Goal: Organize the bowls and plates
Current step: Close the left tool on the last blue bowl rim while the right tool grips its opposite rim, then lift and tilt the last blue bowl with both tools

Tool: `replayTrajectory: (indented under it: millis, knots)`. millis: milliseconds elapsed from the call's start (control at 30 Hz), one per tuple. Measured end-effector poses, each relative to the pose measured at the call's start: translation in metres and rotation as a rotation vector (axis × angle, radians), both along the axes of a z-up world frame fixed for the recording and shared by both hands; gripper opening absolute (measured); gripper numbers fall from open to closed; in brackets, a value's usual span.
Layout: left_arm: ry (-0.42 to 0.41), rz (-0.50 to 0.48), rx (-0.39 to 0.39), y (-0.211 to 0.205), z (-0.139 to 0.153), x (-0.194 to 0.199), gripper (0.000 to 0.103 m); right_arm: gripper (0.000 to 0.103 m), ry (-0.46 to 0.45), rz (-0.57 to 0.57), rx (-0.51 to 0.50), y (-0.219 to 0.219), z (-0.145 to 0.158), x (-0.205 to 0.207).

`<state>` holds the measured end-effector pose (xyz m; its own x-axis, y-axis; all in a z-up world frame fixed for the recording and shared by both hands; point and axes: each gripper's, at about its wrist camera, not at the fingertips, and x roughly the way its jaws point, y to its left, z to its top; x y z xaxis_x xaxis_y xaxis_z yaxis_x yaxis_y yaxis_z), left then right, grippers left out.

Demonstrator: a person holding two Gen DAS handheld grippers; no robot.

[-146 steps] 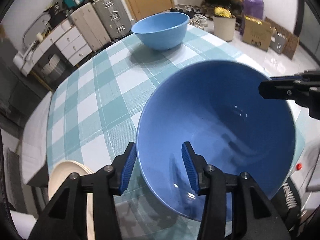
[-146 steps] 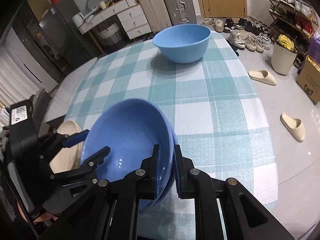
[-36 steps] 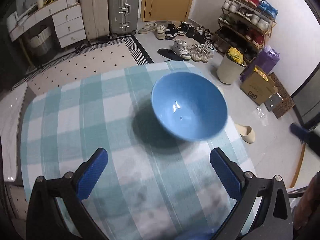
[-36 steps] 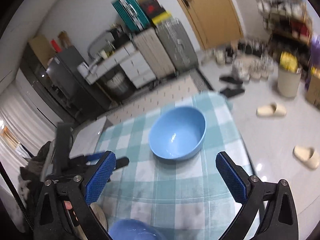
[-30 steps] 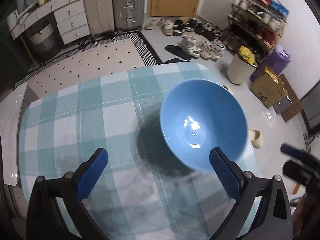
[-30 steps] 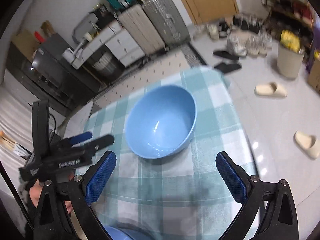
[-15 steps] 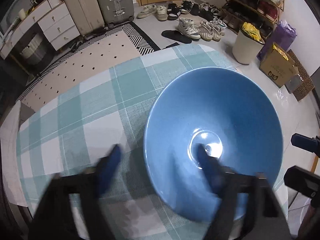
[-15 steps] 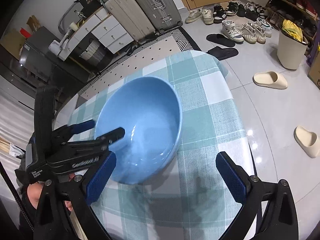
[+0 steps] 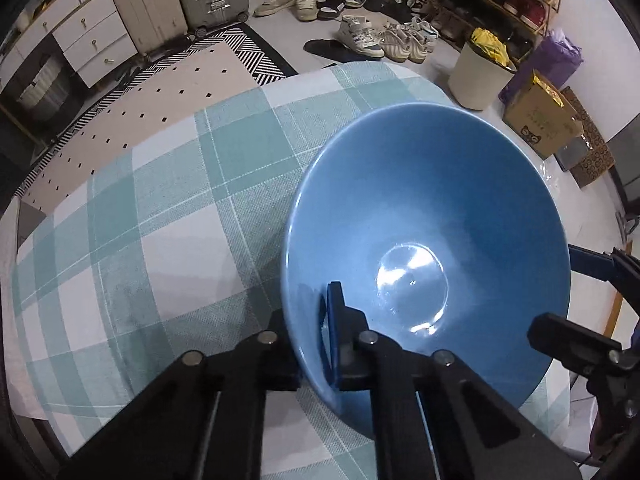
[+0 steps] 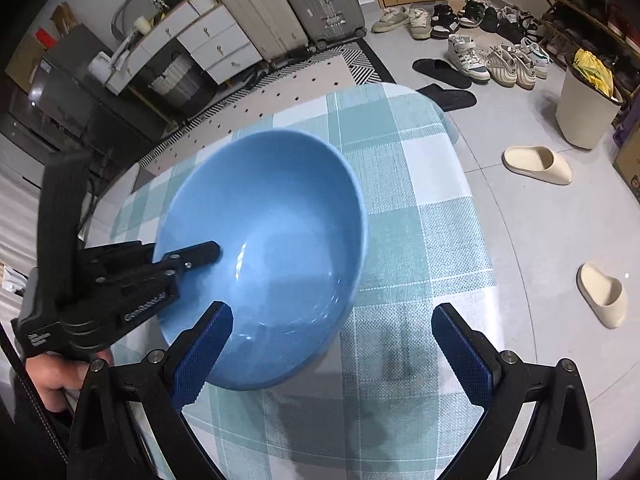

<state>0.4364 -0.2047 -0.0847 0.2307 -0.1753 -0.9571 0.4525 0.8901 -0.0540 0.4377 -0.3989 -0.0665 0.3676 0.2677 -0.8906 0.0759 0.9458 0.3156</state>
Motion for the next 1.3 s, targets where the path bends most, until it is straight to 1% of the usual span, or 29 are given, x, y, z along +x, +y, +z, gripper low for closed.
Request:
replayTrajectory:
  millis: [200, 233, 267, 333, 433, 467, 500, 533, 567, 600, 633, 667, 733, 767, 800, 867, 900, 967, 1000, 1100, 1300]
  knots:
    - [0.009, 0.002, 0.009, 0.004, 0.000, -0.003, 0.007, 0.101, 0.006, -0.002, -0.034, 0.003, 0.000, 0.009]
    - [0.010, 0.001, 0.011, 0.004, 0.000, -0.004, 0.007, 0.094, 0.016, 0.005, -0.053, 0.004, -0.001, 0.011]
    - [0.010, 0.002, 0.013, 0.005, 0.000, -0.004, 0.007, 0.078, 0.031, 0.011, -0.069, 0.005, -0.003, 0.013]
    - [0.011, -0.005, 0.019, 0.006, 0.001, -0.005, 0.007, 0.065, 0.069, 0.026, -0.067, 0.006, -0.007, 0.016]
    - [0.011, 0.007, 0.021, 0.011, 0.001, -0.006, 0.007, 0.065, 0.068, 0.018, -0.077, 0.006, -0.007, 0.018]
    - [0.015, 0.012, 0.024, 0.013, 0.000, -0.006, 0.007, 0.063, 0.065, 0.019, -0.080, 0.006, -0.007, 0.018]
    - [0.021, 0.017, 0.017, 0.015, 0.000, -0.006, 0.007, 0.059, 0.065, 0.022, -0.079, 0.007, -0.007, 0.019]
    - [0.028, 0.019, 0.012, 0.016, -0.001, -0.006, 0.007, 0.052, 0.069, 0.025, -0.079, 0.008, -0.008, 0.020]
    - [0.035, 0.020, 0.008, 0.018, -0.002, -0.007, 0.007, 0.049, 0.075, 0.027, -0.080, 0.009, -0.009, 0.021]
    - [0.037, 0.023, 0.000, 0.019, -0.002, -0.008, 0.007, 0.048, 0.081, 0.031, -0.081, 0.011, -0.010, 0.022]
    - [0.039, 0.025, -0.003, 0.020, -0.003, -0.009, 0.007, 0.044, 0.085, 0.036, -0.082, 0.013, -0.011, 0.022]
    - [0.044, 0.024, -0.006, 0.021, -0.003, -0.010, 0.007, 0.037, 0.091, 0.039, -0.085, 0.015, -0.013, 0.023]
    - [0.044, 0.024, -0.006, 0.023, -0.003, -0.012, 0.007, 0.033, 0.095, 0.042, -0.094, 0.018, -0.013, 0.023]
    - [0.043, 0.022, -0.009, 0.025, -0.003, -0.012, 0.007, 0.027, 0.095, 0.043, -0.099, 0.020, -0.013, 0.023]
    - [0.046, 0.024, -0.012, 0.026, -0.003, -0.013, 0.007, 0.027, 0.097, 0.049, -0.099, 0.021, -0.014, 0.024]
    - [0.050, 0.026, -0.013, 0.028, -0.003, -0.014, 0.007, 0.021, 0.102, 0.058, -0.093, 0.024, -0.014, 0.023]
    - [0.049, 0.023, -0.008, 0.028, -0.003, -0.015, 0.007, 0.020, 0.104, 0.062, -0.089, 0.026, -0.014, 0.023]
    - [0.046, 0.027, -0.015, 0.030, -0.002, -0.017, 0.007, 0.013, 0.102, 0.075, -0.102, 0.031, -0.012, 0.022]
    - [0.049, 0.031, -0.013, 0.031, -0.003, -0.018, 0.007, 0.011, 0.100, 0.083, -0.109, 0.034, -0.010, 0.021]
    - [0.050, 0.035, -0.015, 0.034, -0.001, -0.020, 0.007, 0.010, 0.096, 0.085, -0.131, 0.040, -0.007, 0.019]
    - [0.068, 0.039, -0.040, 0.041, 0.004, -0.026, 0.007, 0.010, 0.087, 0.100, -0.114, 0.042, 0.003, 0.010]
